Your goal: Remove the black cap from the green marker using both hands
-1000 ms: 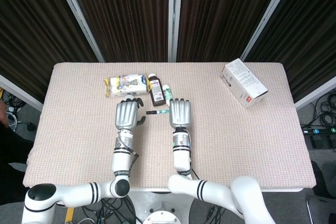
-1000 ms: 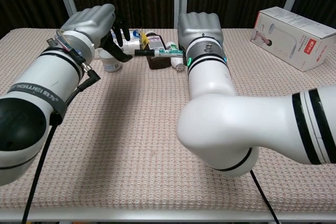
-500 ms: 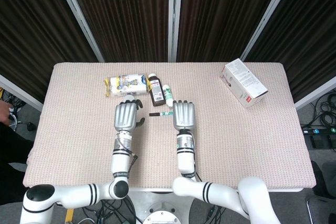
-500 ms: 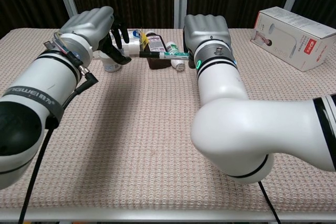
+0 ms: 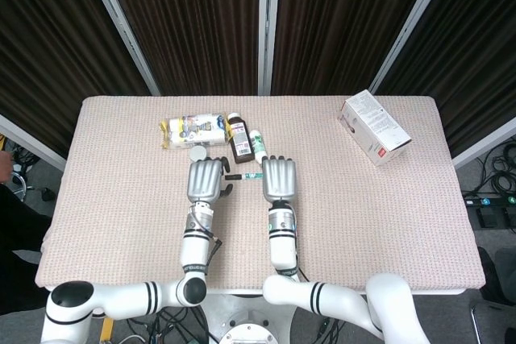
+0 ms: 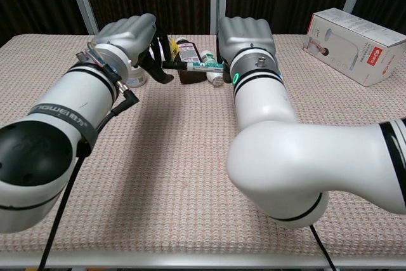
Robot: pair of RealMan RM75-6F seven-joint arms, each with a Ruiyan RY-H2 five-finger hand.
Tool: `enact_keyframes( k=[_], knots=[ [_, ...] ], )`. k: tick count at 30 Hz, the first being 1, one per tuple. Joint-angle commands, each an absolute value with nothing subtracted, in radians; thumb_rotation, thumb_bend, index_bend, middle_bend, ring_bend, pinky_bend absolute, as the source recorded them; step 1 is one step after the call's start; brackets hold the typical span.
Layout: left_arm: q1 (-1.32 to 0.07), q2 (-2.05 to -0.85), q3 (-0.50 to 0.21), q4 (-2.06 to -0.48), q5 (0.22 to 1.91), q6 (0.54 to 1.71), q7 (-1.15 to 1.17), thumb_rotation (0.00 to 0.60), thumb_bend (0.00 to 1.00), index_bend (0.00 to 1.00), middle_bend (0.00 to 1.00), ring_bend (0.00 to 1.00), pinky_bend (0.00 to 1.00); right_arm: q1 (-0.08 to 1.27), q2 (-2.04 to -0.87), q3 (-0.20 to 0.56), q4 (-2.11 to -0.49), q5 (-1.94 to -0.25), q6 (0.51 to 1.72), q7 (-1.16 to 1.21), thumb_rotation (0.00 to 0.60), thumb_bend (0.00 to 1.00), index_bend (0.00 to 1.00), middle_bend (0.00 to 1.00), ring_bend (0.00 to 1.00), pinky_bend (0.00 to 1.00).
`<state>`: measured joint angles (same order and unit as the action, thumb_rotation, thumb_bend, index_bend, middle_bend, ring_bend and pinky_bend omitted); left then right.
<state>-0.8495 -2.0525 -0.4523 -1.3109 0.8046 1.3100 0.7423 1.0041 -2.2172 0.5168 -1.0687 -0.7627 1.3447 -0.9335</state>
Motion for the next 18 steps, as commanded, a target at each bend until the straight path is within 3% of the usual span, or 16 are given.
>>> enact_keyframes(
  k=[1, 18],
  knots=[
    [-0.854, -2.058, -0.453, -1.305, 0.806, 1.31, 0.741, 0.6, 0.22, 0.52, 0.53, 0.47, 0.51, 1.003, -2.216, 0.521, -1.069, -0.763, 1.339, -0.934, 0.6, 0.26, 0.67, 0.61, 0.48, 0.54],
    [-0.862, -2.058, -0.455, -1.307, 0.807, 1.312, 0.746, 0.6, 0.23, 0.53, 0.54, 0.48, 0.52, 1.003, -2.234, 0.529, -1.051, -0.774, 1.317, -0.933, 0.6, 0.26, 0.67, 0.61, 0.48, 0.54]
  ],
)
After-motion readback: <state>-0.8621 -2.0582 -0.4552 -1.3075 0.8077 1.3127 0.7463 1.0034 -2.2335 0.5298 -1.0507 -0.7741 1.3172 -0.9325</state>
